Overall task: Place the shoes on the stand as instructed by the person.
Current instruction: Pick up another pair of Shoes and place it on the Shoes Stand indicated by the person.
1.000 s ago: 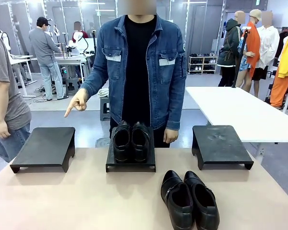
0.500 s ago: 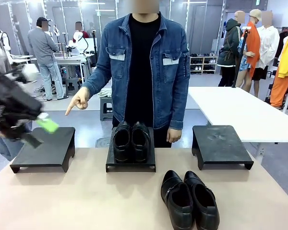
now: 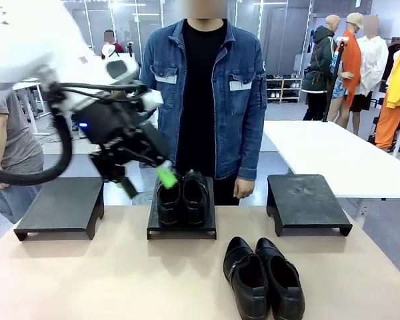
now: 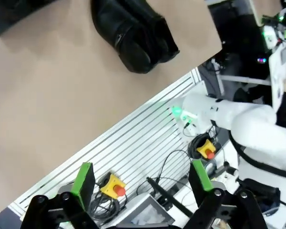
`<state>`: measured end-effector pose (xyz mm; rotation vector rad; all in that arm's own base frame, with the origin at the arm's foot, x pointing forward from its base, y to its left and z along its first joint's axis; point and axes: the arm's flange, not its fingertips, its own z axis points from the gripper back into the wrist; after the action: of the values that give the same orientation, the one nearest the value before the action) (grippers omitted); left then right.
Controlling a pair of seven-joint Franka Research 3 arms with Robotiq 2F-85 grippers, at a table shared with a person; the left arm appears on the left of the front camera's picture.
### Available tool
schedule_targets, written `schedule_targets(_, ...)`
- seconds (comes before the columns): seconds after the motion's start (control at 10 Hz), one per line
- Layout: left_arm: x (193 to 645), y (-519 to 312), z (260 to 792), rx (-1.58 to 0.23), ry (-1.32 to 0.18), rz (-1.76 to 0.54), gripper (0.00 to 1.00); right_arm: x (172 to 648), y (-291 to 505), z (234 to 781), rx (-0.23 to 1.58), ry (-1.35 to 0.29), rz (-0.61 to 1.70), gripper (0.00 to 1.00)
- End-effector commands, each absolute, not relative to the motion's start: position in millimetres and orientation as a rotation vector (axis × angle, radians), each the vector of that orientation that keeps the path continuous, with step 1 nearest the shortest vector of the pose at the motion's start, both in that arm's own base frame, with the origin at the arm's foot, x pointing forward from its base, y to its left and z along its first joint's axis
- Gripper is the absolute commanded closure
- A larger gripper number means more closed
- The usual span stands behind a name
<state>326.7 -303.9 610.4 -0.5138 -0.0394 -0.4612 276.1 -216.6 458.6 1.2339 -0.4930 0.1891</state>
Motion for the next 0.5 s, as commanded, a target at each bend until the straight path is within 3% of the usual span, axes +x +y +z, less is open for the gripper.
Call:
schedule_targets(0.0,334.5,-353.4,603.3,-0.403,-0.012,-0.374,0.00,275.6,-217.9,460.3,1.237,-0.505,0.202,0.00)
schedule_targets(0.4,325.5,-458.2,571.4,-0.310,-0.024,-0.318,0.00,275.6,-217.9,460.3,1.237,-0.505,0.202,0.00)
